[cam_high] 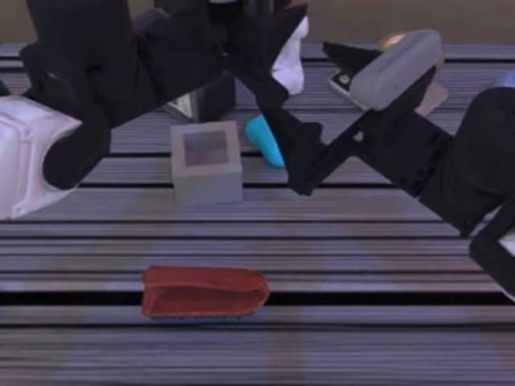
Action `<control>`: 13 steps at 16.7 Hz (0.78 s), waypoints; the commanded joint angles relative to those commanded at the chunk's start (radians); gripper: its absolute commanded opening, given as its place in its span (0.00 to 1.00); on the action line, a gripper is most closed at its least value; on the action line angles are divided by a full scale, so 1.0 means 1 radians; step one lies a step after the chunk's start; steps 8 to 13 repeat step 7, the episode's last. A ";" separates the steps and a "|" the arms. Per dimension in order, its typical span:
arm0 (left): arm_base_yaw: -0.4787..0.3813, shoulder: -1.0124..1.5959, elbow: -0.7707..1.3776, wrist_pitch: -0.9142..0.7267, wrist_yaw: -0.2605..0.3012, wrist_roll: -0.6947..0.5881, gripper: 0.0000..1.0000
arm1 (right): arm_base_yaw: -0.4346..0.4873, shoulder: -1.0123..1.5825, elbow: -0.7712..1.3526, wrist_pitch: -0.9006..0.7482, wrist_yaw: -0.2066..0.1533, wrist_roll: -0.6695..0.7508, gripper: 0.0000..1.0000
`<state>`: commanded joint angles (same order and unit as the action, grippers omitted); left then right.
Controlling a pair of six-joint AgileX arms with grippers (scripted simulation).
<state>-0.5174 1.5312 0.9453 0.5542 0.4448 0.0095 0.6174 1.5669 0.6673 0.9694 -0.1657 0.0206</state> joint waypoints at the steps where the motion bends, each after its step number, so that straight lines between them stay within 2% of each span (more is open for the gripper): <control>1: 0.023 -0.011 -0.011 -0.002 0.017 0.002 0.00 | -0.006 -0.038 -0.038 0.000 -0.006 0.001 1.00; 6: 0.117 -0.062 -0.057 -0.008 0.098 0.010 0.00 | -0.023 -0.183 -0.188 0.003 -0.036 0.002 1.00; 13: 0.119 -0.063 -0.058 -0.008 0.100 0.010 0.00 | -0.023 -0.186 -0.190 0.003 -0.036 0.002 1.00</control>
